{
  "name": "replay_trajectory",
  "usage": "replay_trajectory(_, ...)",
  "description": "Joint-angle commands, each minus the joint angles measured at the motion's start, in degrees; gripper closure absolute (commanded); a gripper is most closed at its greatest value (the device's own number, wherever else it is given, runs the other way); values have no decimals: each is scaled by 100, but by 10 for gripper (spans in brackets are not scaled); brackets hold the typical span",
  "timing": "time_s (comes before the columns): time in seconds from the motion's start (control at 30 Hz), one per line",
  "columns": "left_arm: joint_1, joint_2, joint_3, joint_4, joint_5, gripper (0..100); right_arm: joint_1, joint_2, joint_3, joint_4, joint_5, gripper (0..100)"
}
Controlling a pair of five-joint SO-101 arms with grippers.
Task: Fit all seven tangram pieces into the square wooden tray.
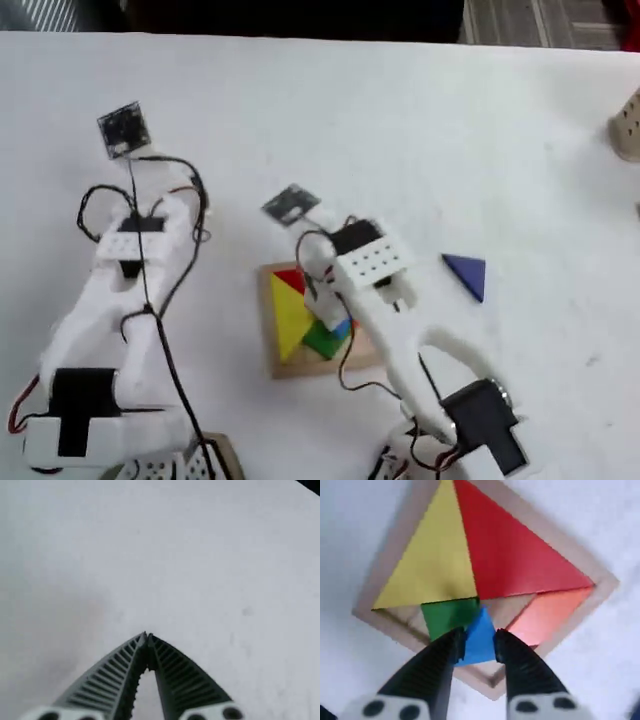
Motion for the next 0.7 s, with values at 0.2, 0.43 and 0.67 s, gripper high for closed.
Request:
replay_trajectory(0.2,-75,-57,-290,-123,97,977,-840,-189,18,31,2224,981)
replay_trajectory(0.43,-75,-57,-290,-123,88,977,-1411,-171,299,-163,2875,980)
replay_trajectory(0.67,-84,-57,-299,-123,79,977,-1429,-163,440,-796,2110,769)
